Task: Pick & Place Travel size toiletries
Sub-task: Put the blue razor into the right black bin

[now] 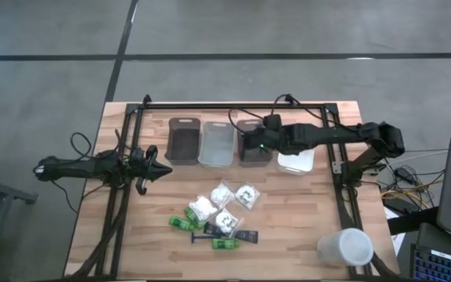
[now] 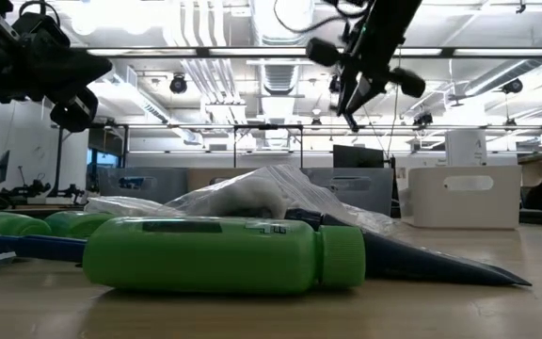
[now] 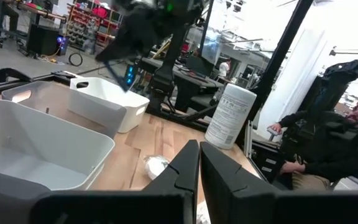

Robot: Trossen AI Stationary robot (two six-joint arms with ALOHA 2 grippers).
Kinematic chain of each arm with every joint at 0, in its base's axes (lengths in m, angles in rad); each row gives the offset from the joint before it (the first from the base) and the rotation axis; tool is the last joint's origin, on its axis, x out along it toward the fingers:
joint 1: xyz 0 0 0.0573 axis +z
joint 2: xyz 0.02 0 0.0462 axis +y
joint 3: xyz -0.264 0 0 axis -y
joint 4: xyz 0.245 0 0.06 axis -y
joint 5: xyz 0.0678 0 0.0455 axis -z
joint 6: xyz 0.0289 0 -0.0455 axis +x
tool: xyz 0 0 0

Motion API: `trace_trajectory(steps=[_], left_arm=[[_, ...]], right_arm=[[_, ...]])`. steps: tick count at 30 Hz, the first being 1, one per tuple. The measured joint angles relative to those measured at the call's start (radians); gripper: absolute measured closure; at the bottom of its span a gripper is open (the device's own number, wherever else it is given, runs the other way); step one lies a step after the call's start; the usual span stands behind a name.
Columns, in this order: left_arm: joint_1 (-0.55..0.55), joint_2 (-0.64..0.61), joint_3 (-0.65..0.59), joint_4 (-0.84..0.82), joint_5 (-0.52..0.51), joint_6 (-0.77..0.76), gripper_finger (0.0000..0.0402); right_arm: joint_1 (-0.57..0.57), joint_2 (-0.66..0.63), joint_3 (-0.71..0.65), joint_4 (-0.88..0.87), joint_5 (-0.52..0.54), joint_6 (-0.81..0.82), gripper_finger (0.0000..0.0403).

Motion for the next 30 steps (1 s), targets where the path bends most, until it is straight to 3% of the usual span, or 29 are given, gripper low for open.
trace_trajectory(steps=[8,19,30], left_arm=[[0.0,0.0,0.0,0.0,0.0,-0.017,0.0383],[0.0,0.0,0.0,0.002,-0.001,-0.017,0.0383],[0.0,0.0,0.0,0.002,-0.001,-0.017,0.0383]], right_arm=[[-0.052,0.122,-0.003,0.034,-0.13,-0.054,0.0369],[-0.059,0.153,-0.009,0.035,-0.138,-0.001,0.0368],[-0.136,0.154,-0.025,0.037,-0.152,-0.036,0.0358]])
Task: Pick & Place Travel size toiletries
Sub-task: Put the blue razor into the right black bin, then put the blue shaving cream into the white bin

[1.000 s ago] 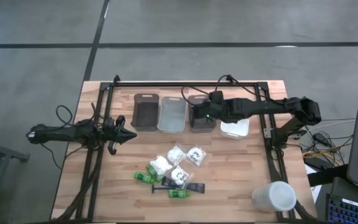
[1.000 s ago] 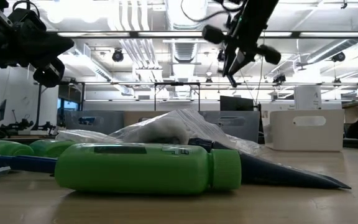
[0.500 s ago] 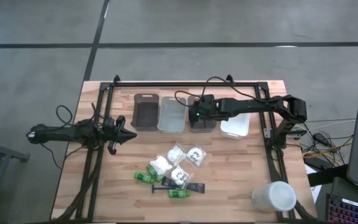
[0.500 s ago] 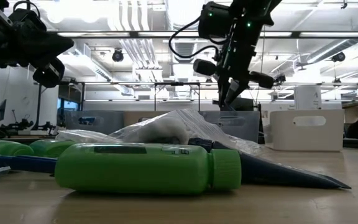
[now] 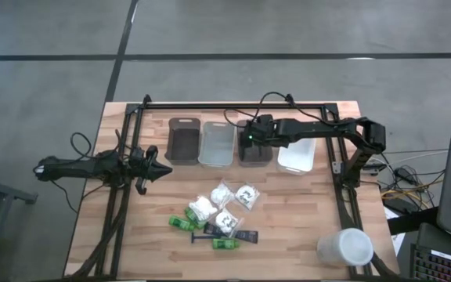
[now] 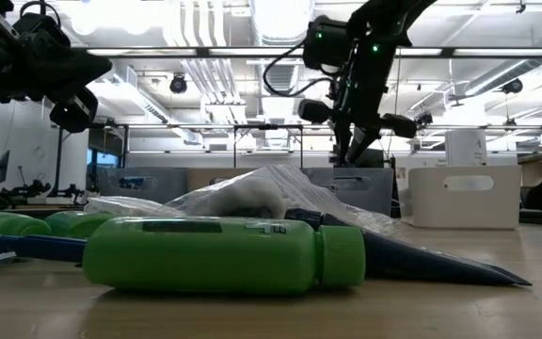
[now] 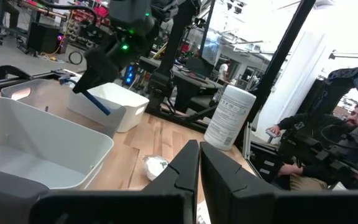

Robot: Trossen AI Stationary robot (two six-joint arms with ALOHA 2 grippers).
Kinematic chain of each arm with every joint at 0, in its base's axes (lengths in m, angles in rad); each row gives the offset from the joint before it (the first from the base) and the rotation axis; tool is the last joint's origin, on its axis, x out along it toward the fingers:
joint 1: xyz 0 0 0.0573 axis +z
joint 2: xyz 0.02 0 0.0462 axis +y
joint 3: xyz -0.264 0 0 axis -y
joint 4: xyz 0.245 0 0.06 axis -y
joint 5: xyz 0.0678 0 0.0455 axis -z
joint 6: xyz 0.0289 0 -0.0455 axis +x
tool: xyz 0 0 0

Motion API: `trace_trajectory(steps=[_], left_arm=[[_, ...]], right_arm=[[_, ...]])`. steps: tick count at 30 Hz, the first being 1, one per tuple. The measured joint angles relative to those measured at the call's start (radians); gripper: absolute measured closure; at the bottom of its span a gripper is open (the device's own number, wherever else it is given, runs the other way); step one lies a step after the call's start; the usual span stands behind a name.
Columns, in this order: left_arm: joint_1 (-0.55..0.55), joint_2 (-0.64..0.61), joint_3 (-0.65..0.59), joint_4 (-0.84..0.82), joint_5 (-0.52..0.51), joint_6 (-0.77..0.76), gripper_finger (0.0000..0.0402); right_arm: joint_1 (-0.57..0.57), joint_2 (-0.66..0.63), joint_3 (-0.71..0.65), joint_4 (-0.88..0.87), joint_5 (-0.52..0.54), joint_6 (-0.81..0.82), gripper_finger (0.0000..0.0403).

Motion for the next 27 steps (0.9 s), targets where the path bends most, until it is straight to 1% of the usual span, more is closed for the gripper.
trace_trajectory(steps=[3,8,14,20,25,27], left_arm=[[0.0,0.0,0.0,0.0,0.0,0.0,0.0383],[0.0,0.0,0.0,0.0,0.0,0.0,0.0383],[0.0,0.0,0.0,0.0,0.0,0.0,0.0383],[0.0,0.0,0.0,0.0,-0.001,0.0,0.0383],[0.0,0.0,0.0,-0.001,0.0,0.0,0.0383],[0.0,0.0,0.0,-0.001,-0.001,0.0,0.0383]], right_arm=[[-0.021,0.0,-0.005,-0.001,-0.011,0.0,0.0329],[-0.031,0.0,-0.005,0.001,-0.06,0.005,0.0264],[-0.023,-0.004,-0.005,-0.001,-0.065,-0.002,0.0193],[-0.005,-0.006,0.004,-0.004,-0.073,-0.141,0.0147],[0.022,-0.006,0.005,-0.002,-0.201,-0.217,0.0123],[0.04,-0.006,0.004,-0.002,-0.221,-0.225,0.0114]])
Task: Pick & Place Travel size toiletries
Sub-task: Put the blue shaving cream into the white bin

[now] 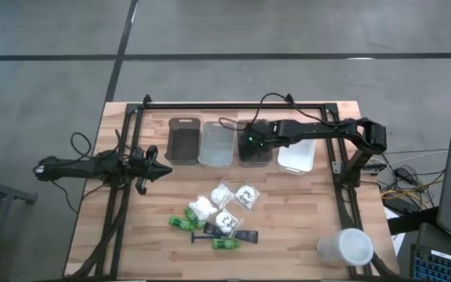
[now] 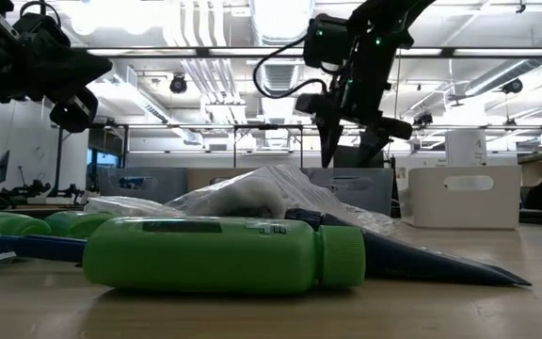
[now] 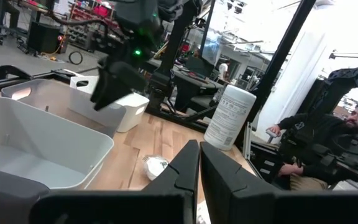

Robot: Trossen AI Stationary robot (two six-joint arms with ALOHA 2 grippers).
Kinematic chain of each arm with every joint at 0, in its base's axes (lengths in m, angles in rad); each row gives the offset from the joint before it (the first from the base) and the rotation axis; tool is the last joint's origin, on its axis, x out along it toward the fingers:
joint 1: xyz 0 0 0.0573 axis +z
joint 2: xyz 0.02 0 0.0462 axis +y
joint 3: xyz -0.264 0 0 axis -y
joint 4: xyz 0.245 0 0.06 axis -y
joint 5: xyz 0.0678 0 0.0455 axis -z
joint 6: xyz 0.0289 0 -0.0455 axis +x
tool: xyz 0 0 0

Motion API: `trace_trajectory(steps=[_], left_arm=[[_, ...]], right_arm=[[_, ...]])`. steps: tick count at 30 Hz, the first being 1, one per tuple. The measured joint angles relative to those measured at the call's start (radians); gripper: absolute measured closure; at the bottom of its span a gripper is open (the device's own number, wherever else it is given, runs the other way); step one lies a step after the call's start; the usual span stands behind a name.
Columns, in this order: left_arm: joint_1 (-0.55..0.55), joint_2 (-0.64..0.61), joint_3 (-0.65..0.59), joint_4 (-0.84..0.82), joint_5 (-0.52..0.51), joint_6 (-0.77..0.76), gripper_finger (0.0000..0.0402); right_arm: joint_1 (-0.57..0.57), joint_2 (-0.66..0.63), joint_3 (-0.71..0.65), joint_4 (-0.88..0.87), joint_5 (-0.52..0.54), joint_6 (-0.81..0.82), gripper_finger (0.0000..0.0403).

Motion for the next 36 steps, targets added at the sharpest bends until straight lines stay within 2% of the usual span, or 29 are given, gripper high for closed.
trace_trajectory(steps=[20,36], left_arm=[[0.0,0.0,0.0,0.0,0.0,0.0,0.0383],[0.0,0.0,0.0,0.0,0.0,0.0,0.0383]], right_arm=[[0.173,0.002,-0.001,0.03,-0.002,-0.124,0.006],[0.459,0.002,-0.001,0.187,-0.027,-0.126,0.0112]])
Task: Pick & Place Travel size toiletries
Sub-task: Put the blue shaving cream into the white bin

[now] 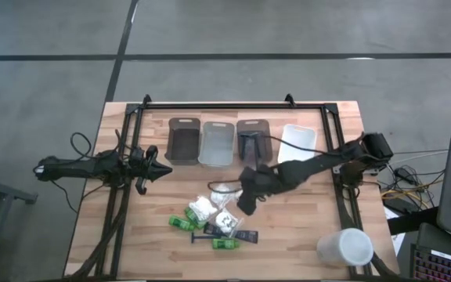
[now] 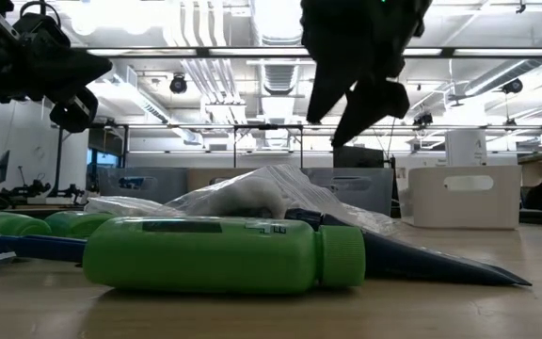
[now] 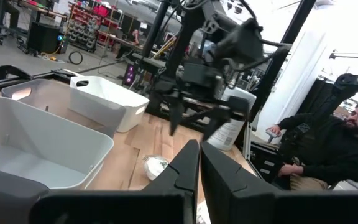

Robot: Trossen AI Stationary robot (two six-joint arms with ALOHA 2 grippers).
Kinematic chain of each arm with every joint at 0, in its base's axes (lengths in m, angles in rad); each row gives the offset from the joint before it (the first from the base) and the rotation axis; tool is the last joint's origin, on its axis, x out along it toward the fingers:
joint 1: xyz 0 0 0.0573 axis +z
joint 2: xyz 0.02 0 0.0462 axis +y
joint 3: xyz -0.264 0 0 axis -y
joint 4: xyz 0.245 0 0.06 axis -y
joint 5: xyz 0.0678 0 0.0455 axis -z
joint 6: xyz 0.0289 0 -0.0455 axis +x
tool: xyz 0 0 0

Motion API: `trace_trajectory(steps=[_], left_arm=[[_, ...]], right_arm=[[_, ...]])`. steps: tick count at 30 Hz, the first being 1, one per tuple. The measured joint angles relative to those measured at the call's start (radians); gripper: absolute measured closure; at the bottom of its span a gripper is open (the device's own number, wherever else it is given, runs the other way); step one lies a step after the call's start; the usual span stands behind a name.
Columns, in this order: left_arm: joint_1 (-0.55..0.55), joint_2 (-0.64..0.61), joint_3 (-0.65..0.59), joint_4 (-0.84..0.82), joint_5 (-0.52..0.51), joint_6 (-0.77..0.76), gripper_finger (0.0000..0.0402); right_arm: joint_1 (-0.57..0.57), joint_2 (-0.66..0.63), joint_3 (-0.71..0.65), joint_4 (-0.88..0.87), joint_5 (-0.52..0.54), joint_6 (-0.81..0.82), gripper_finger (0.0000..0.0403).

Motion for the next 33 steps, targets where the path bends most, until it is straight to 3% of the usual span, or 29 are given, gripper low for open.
trace_trajectory(steps=[6,14,20,26,33], left_arm=[[0.0,0.0,0.0,0.0,0.0,0.0,0.0383],[0.0,0.0,0.0,0.0,0.0,0.0,0.0383],[0.0,0.0,0.0,0.0,0.0,0.0,0.0383],[0.0,0.0,0.0,-0.001,0.0,0.0,0.0383],[0.0,0.002,0.0,-0.007,-0.002,0.0,0.0383]], right_arm=[[0.051,0.0,0.0,0.02,0.0,0.013,0.0135],[0.126,0.0,0.0,0.047,-0.003,0.292,0.0167],[0.184,0.02,-0.003,0.107,-0.008,0.239,0.0157],[0.229,0.125,0.003,0.136,-0.152,0.228,0.0161],[0.264,0.273,0.136,0.085,-0.175,0.145,0.018]])
